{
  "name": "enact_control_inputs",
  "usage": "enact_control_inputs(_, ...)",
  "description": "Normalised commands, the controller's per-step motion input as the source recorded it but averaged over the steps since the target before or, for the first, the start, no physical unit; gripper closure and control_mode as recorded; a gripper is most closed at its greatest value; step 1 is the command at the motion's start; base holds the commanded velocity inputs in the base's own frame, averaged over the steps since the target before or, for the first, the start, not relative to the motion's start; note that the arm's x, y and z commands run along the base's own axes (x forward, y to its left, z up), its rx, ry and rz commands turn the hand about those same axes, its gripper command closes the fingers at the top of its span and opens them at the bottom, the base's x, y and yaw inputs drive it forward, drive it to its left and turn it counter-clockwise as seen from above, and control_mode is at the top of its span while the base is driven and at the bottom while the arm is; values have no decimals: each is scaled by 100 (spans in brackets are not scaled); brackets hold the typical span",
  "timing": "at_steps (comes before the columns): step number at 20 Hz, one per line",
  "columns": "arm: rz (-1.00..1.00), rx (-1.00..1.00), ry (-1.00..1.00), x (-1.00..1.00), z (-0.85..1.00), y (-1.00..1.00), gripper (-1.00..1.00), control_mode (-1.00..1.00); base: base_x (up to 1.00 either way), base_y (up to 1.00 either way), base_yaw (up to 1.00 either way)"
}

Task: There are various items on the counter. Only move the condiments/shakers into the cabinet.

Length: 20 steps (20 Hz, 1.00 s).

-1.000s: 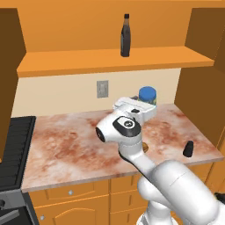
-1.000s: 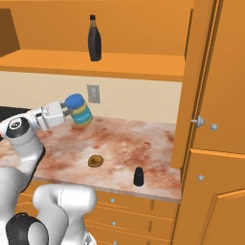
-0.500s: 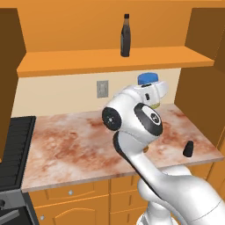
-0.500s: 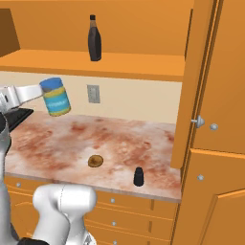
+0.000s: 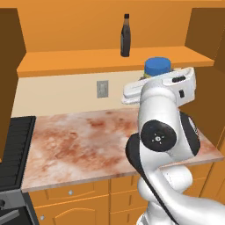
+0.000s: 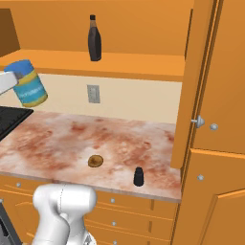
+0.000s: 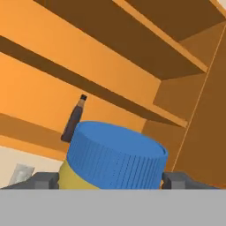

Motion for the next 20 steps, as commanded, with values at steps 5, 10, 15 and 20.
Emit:
enact_control_inputs(5, 22, 13, -11, -33, 75, 20, 100, -100, 0, 0, 0)
enact_control_inputs(10, 13, 32, 0, 0, 57, 7, 100, -100, 0, 0, 0)
enact_control_inputs(15, 1, 0, 0, 1, 2, 3, 100, -100, 0, 0, 0)
enact_control_inputs(20, 0, -8, 12, 29, -6, 35, 100, -100, 0, 0, 0)
